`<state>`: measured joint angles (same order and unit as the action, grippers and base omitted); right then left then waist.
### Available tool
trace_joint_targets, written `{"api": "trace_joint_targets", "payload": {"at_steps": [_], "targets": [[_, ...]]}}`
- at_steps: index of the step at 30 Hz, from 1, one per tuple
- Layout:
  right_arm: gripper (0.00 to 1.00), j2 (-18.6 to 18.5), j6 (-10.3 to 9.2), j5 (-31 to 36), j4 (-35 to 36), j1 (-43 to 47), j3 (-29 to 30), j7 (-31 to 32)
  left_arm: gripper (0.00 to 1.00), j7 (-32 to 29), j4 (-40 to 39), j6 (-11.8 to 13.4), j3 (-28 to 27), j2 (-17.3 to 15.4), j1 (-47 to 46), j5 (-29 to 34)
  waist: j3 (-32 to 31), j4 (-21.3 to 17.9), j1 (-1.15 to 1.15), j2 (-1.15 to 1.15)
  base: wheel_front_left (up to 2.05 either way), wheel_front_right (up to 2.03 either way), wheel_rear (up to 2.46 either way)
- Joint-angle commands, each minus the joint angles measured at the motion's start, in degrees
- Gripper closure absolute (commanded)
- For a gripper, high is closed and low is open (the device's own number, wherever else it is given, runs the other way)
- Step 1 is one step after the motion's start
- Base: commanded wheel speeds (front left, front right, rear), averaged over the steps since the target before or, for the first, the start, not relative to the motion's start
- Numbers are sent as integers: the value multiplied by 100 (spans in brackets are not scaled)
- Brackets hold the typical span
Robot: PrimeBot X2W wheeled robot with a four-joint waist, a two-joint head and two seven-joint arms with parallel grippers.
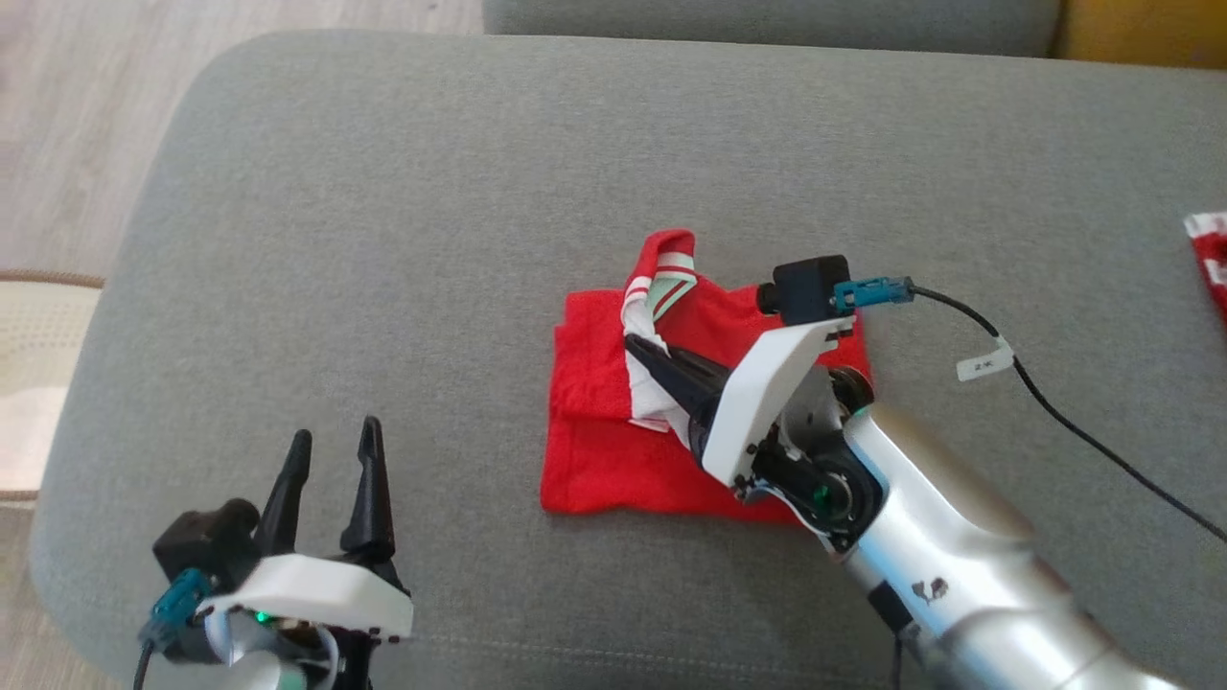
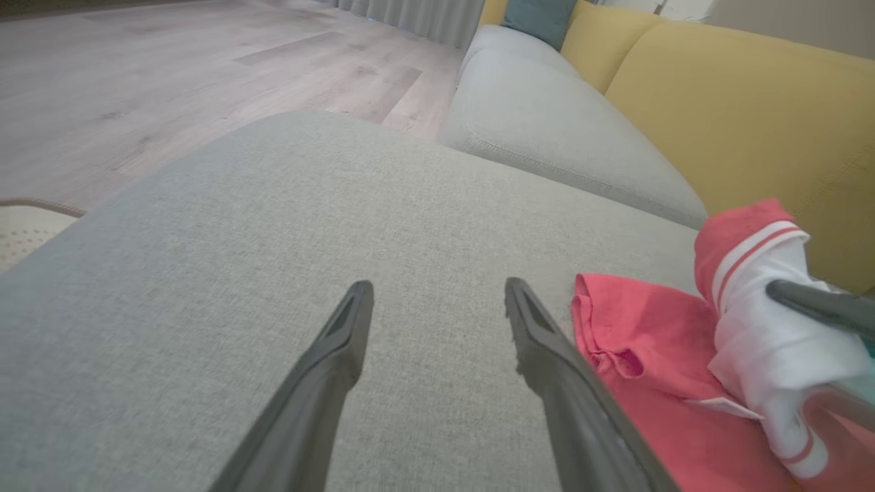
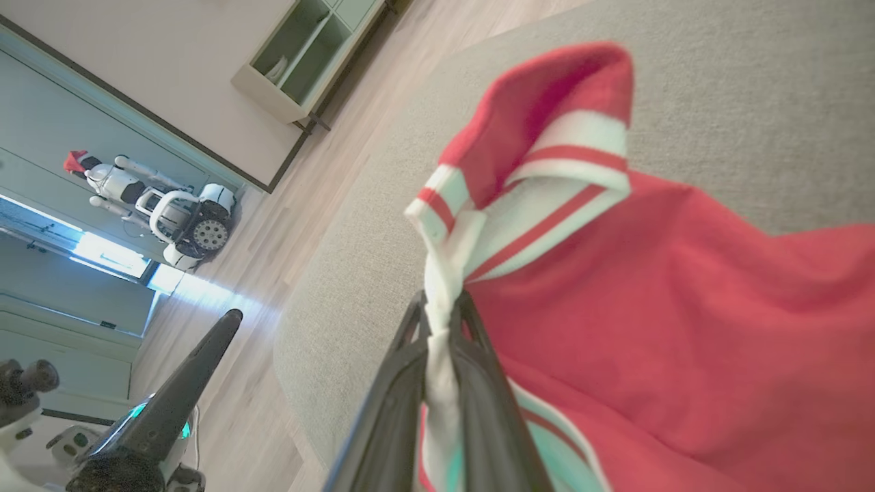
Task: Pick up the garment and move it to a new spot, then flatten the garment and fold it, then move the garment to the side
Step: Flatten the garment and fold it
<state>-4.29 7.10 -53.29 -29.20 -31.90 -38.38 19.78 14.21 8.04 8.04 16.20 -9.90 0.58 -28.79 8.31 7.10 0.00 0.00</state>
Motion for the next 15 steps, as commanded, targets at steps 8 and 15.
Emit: {"api": "trace_joint_targets", "payload": {"at_steps": [8, 15], "targets": [[100, 140, 39, -858, -831, -775, -794, -689, 0, 29, -8, -38, -90, -6, -265, 55, -34, 262, 0, 0, 0, 0, 0], [0, 141, 39, -1374, -1128, -1085, -1304, -1002, 0, 40, 43, -40, -107, 3, -292, 40, 4, 240, 0, 0, 0, 0, 0]]}}
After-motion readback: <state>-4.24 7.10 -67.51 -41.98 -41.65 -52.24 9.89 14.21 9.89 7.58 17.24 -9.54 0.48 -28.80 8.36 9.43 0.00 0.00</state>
